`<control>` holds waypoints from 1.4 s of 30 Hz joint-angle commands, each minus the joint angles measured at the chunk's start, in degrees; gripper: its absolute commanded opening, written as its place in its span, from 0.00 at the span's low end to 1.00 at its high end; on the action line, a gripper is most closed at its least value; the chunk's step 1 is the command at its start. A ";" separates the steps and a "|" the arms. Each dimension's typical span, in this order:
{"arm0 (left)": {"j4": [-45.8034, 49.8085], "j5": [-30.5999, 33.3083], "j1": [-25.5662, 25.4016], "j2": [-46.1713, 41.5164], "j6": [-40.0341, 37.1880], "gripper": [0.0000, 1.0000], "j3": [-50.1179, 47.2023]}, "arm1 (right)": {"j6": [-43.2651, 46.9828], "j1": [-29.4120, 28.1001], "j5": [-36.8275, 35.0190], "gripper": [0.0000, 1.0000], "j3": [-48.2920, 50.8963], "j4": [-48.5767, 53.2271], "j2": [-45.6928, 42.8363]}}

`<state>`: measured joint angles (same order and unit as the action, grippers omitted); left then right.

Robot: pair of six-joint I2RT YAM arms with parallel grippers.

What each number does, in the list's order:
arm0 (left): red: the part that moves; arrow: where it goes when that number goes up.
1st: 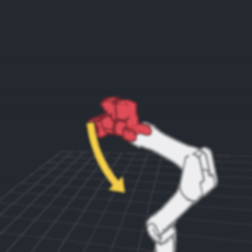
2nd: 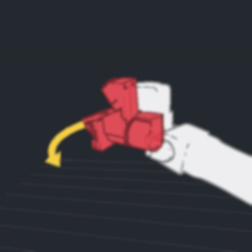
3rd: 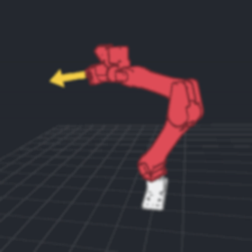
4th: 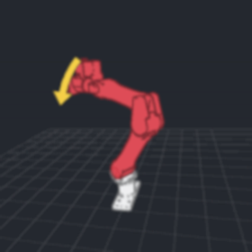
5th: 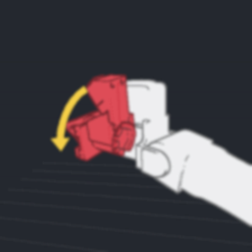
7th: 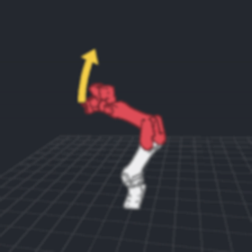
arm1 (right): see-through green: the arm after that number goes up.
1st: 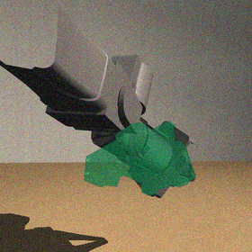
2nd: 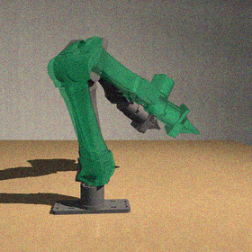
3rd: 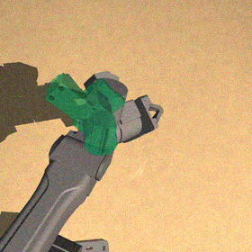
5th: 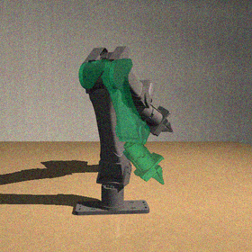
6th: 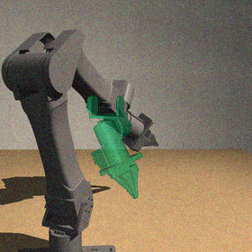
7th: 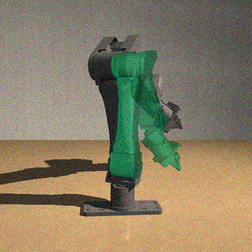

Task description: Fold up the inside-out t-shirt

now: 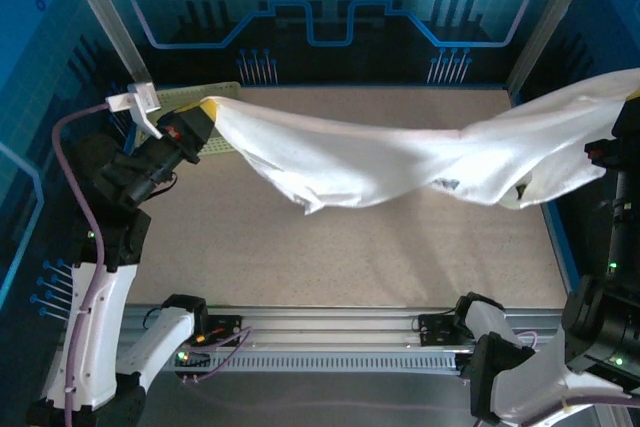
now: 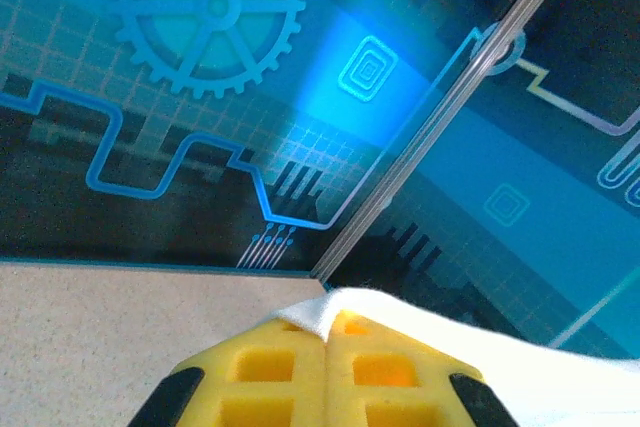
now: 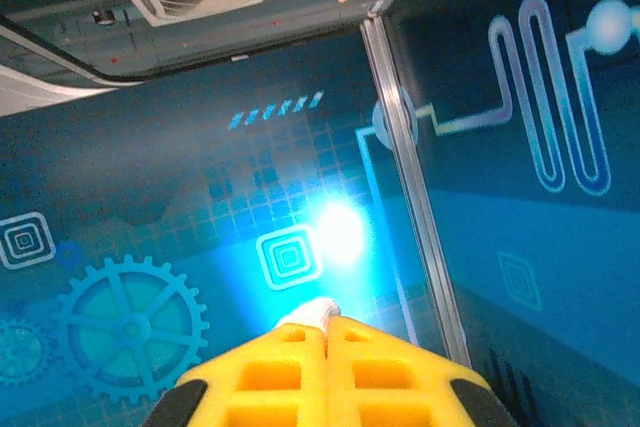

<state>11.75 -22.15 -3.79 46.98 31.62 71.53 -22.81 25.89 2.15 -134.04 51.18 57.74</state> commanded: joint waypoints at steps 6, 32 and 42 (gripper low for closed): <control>3.94 -0.41 0.80 7.14 -0.56 0.00 6.50 | 1.03 -2.18 -0.52 0.00 1.84 -3.76 5.71; 7.85 -2.86 4.37 47.30 0.67 0.00 51.08 | -10.94 -1.67 10.41 0.00 -21.21 -10.08 35.78; -3.41 -4.66 4.25 30.41 4.30 0.00 23.28 | -5.01 -1.40 6.71 0.00 1.17 -14.28 17.15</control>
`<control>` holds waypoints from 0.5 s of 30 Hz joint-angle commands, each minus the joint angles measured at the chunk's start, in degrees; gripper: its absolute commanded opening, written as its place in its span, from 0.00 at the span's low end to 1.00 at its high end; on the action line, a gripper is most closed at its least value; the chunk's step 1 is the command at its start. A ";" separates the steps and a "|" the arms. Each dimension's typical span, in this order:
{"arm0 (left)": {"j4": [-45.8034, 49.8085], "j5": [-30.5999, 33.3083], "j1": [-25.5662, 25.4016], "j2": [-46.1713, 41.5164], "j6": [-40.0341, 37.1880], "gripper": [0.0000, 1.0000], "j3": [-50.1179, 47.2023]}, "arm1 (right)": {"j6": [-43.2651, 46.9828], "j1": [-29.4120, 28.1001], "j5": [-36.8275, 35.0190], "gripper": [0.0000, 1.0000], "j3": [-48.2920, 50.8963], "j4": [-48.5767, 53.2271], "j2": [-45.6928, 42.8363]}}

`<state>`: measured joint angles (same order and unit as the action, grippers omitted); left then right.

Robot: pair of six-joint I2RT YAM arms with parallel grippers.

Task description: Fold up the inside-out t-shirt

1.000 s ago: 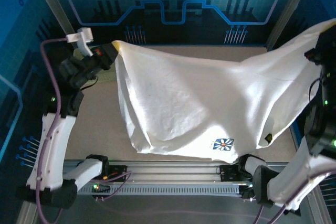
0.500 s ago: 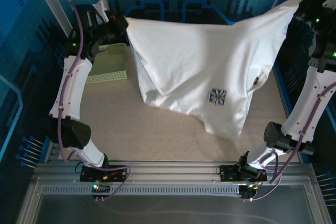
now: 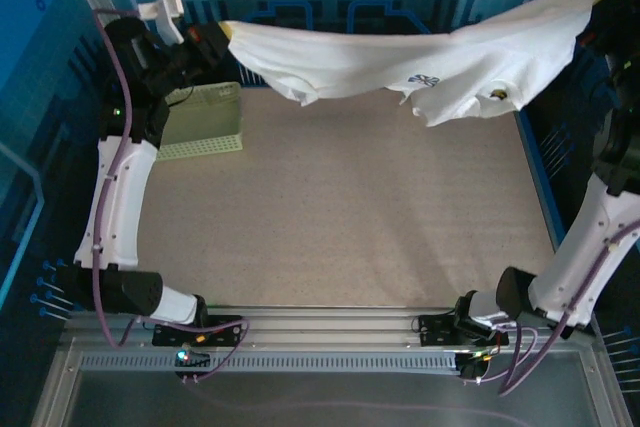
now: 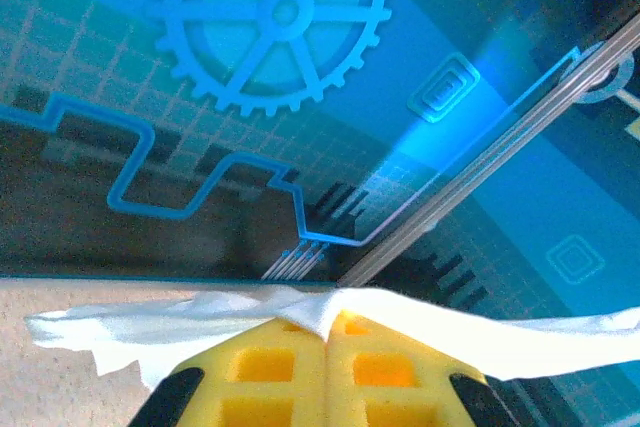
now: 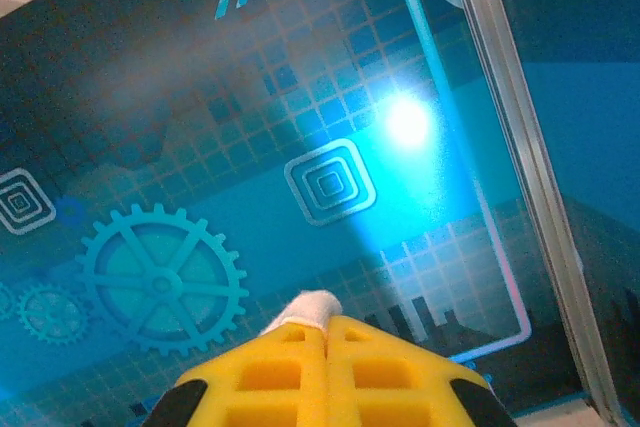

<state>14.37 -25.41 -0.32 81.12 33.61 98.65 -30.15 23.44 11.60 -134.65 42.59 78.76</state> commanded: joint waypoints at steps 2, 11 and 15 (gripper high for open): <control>-6.67 -1.81 0.90 -6.74 2.69 0.00 -6.12 | 3.69 1.00 -3.70 0.00 0.51 -4.08 -5.27; -12.15 1.87 0.76 -21.56 3.00 0.00 -15.51 | 5.34 1.03 -8.68 0.00 -8.26 -1.65 -8.14; -9.67 2.43 0.80 -18.81 2.32 0.00 -16.09 | 3.76 1.00 -6.12 0.00 -7.42 -2.59 -4.94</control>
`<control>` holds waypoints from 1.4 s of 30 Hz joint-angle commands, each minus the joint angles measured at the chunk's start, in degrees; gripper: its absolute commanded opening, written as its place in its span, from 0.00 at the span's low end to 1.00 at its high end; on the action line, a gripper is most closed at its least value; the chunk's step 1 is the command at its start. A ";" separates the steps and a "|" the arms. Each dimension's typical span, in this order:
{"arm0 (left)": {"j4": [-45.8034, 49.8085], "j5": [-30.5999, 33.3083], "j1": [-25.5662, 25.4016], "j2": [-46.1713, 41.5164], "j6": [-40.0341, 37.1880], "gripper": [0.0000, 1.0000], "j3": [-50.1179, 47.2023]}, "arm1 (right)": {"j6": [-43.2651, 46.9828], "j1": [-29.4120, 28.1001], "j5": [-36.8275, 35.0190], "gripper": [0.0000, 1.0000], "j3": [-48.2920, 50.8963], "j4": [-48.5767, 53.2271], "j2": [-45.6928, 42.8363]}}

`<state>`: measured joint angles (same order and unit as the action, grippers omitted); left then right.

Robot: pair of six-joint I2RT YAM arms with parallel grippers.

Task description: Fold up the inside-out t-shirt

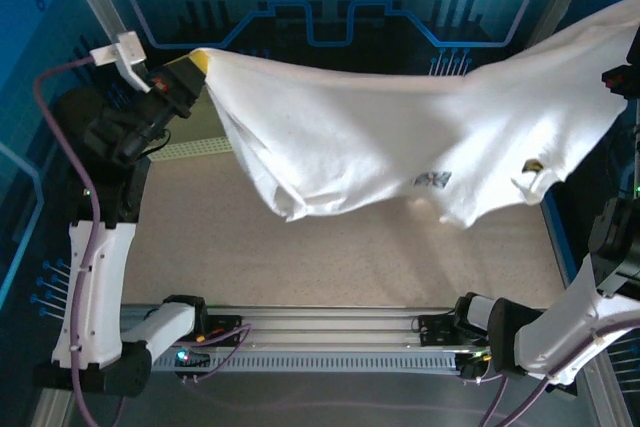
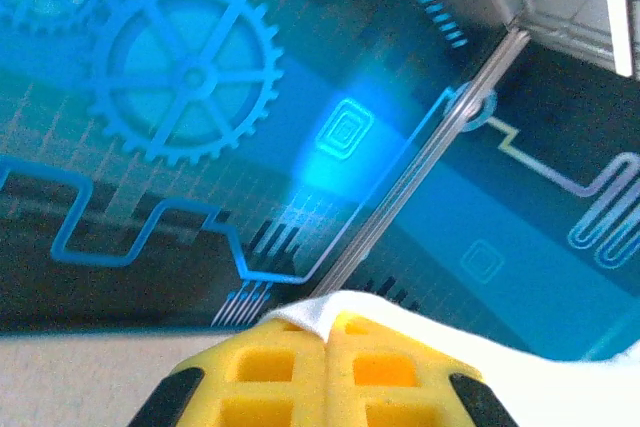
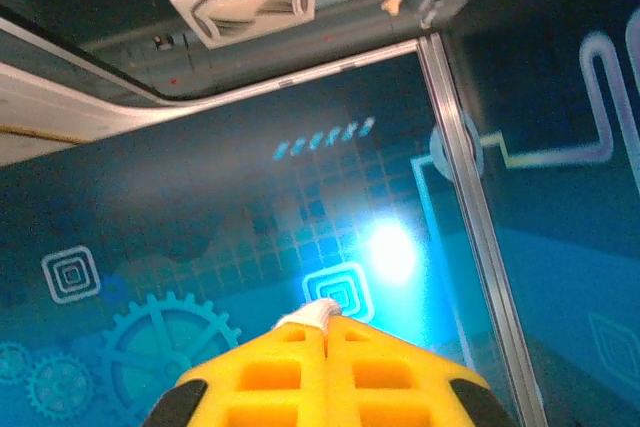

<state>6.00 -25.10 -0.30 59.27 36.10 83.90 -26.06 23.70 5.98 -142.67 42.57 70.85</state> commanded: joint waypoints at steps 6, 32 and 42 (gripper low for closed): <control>2.35 -1.74 0.65 17.71 1.88 0.00 -0.54 | -0.32 -2.82 4.50 0.00 11.20 -5.96 11.77; 37.07 27.37 -10.00 30.39 -7.06 0.69 -6.03 | 3.11 -22.79 -8.06 0.79 46.13 3.70 13.73; 42.28 38.39 -31.55 21.34 -4.02 0.71 -26.85 | -9.52 -49.88 -6.99 0.77 85.01 -5.12 2.30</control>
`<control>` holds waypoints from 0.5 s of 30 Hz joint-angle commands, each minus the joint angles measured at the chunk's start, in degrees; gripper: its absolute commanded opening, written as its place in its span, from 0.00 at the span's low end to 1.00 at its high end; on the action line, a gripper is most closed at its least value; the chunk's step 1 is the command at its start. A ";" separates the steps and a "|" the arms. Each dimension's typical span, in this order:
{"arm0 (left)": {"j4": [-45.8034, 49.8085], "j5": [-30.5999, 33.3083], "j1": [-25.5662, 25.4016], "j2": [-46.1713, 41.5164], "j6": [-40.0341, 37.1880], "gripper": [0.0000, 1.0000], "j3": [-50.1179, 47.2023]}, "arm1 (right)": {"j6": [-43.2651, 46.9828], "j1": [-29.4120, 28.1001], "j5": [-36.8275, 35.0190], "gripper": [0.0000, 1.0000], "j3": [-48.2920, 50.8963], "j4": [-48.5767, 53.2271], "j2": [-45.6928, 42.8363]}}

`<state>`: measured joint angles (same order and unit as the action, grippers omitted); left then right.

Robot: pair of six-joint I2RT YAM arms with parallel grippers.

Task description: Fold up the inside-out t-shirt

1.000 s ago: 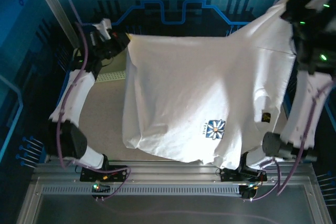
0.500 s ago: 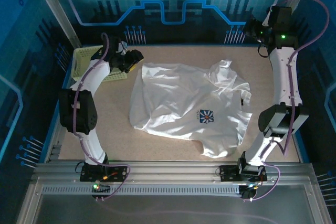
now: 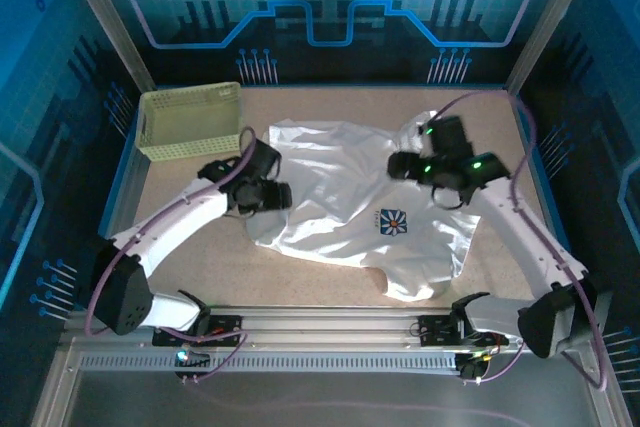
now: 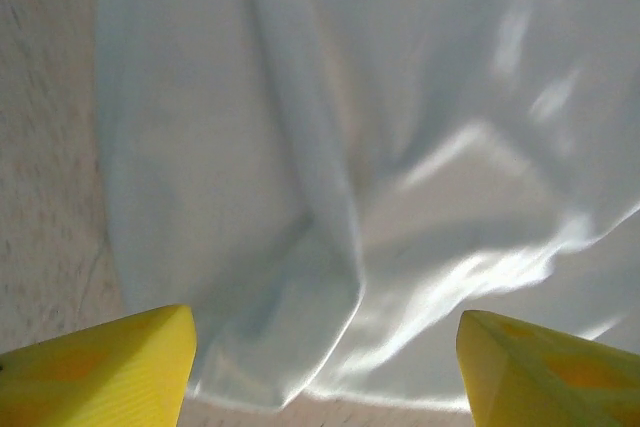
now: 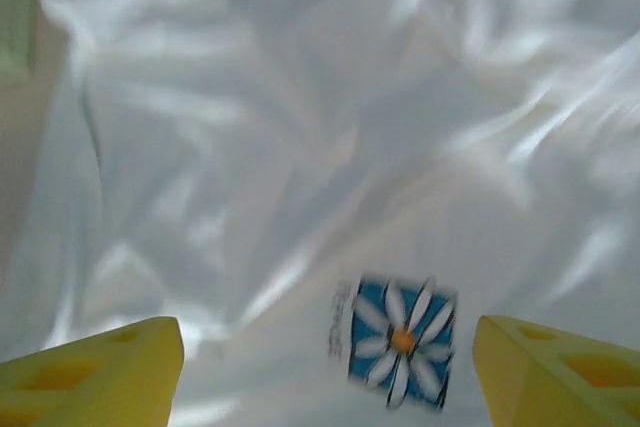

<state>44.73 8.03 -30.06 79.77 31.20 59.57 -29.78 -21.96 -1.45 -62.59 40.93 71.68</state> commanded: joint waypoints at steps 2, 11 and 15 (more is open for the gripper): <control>2.36 4.53 -2.57 3.35 0.61 0.71 -3.64 | -8.39 -7.14 1.60 0.77 8.77 -6.15 3.89; -1.54 3.80 -3.43 10.35 -0.08 0.66 -4.01 | -16.05 -10.87 2.75 0.76 16.37 -14.20 13.85; -2.59 2.40 -3.38 10.15 0.26 0.66 -5.22 | -18.00 -9.85 -2.44 0.76 17.43 -12.52 15.64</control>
<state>42.92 10.72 -33.15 89.91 31.35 55.59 -44.23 -32.12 -0.08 -46.33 28.84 86.72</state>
